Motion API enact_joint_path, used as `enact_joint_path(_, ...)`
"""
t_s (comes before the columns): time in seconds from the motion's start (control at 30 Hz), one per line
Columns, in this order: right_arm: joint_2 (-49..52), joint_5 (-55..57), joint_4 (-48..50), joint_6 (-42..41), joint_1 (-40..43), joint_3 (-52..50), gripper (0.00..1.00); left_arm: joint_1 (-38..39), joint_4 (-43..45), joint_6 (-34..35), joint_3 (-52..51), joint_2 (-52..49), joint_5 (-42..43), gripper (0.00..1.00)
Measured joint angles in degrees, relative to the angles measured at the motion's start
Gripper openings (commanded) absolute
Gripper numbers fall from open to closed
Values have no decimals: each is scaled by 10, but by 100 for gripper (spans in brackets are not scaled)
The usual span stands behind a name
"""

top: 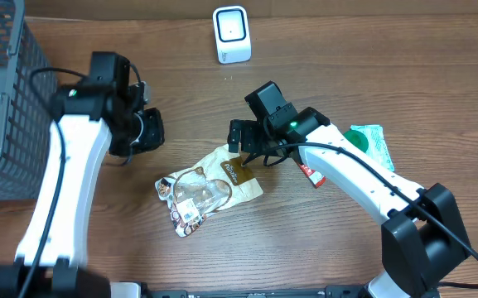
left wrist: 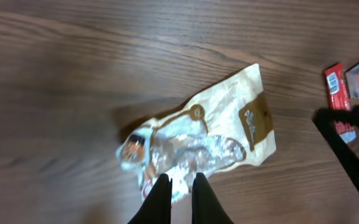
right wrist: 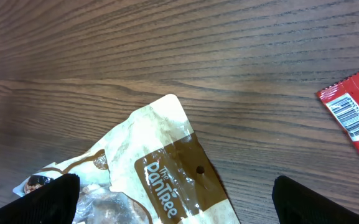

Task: Scan the item barcode
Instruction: 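Lower the left gripper and grasp the snack bag's top edge, then hold the snack bag with the left gripper while right gripper lowers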

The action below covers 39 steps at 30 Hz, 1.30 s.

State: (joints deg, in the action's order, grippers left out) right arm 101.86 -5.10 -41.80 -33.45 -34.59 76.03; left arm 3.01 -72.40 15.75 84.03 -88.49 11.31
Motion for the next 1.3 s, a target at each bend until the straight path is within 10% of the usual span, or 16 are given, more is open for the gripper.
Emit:
enact_joint_path(0.3,0,0,0,0,0,0,100,0,-7,50,-74,94,-37,10)
enact_joint_path(0.47,0,0,0,0,0,0,100,0,31,81,-172,97,-39,73)
enact_joint_path(0.57,0,0,2,0,0,0,100,0,66,88,-219,97,-27,89)
enact_joint_path(1.3,0,0,2,0,0,0,100,74,188,133,-329,96,1,78)
